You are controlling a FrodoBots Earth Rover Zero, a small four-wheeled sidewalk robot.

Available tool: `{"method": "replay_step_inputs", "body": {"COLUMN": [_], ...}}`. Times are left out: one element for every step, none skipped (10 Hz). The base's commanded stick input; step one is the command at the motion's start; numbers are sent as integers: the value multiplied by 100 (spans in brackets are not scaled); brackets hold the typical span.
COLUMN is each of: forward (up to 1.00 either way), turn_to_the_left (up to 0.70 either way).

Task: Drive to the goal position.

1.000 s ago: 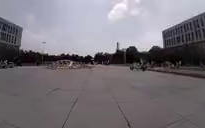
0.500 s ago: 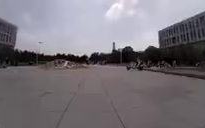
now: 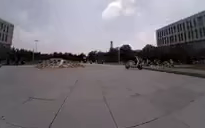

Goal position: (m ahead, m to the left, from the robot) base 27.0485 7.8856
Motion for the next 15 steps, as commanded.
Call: {"method": "replay_step_inputs", "body": {"forward": [70, 70, 70, 70, 70, 70, 70, 70, 70, 70, 70, 70, 70, 70, 70], "turn_to_the_left": [14, 14, 14, 14, 14, 13, 0, 0, 0, 0, 0, 0, 0, 0, 0]}}
